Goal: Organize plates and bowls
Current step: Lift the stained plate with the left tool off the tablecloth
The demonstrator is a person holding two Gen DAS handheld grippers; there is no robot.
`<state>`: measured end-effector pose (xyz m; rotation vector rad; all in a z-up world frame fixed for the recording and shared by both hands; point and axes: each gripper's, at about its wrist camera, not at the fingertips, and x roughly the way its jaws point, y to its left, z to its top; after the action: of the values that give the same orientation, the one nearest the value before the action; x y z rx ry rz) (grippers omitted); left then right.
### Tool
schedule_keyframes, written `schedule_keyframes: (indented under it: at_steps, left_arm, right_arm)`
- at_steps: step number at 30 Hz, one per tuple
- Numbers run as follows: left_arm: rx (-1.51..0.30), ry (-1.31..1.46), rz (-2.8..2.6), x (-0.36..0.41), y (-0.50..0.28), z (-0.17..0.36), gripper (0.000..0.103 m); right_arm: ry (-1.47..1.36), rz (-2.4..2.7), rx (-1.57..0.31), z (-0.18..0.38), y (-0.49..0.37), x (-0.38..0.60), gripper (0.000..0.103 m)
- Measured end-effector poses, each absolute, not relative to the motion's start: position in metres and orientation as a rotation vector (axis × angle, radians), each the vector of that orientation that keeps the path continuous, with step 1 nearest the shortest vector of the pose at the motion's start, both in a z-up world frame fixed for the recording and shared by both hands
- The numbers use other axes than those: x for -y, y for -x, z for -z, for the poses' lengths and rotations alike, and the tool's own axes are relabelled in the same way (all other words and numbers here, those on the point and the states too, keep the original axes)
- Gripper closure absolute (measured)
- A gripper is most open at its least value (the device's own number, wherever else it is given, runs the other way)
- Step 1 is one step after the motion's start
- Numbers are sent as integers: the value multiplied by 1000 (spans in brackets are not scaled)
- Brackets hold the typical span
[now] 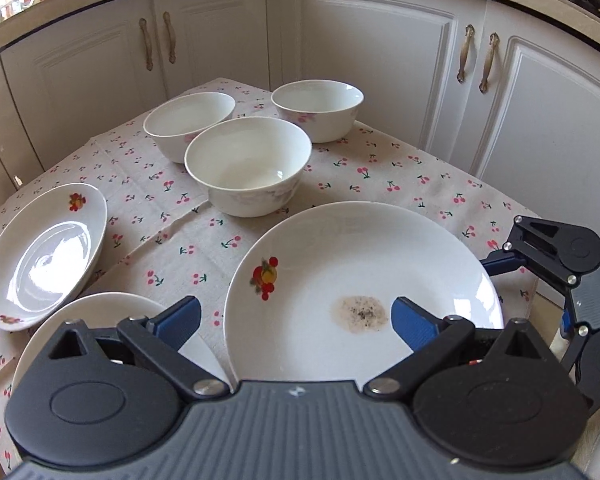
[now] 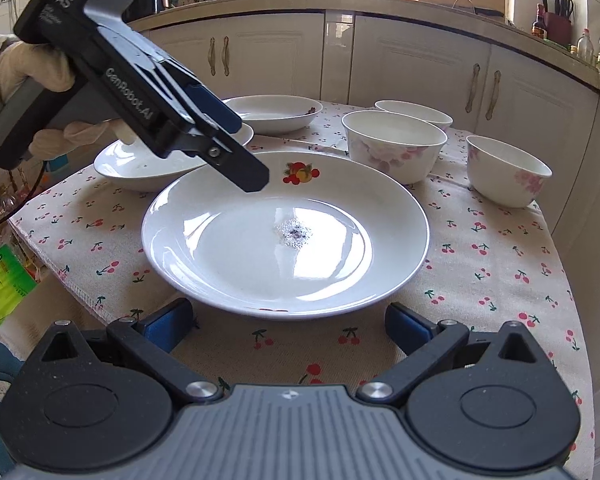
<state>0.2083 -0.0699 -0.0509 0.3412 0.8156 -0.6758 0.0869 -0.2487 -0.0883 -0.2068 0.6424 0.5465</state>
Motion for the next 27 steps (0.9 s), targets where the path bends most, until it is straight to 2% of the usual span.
schedule_keyframes:
  at_steps: [10, 14, 27]
  left_arm:
    - [-949, -389, 762, 86, -247, 68, 5]
    - [-991, -378, 791, 90, -252, 73, 13]
    - [-1028, -394, 819, 98, -261, 77, 13]
  right_arm:
    - [205, -549, -655, 88, -93, 246, 0]
    - [210, -554, -655, 88, -94, 244, 0]
    - [219, -580, -646, 88, -96, 245, 0]
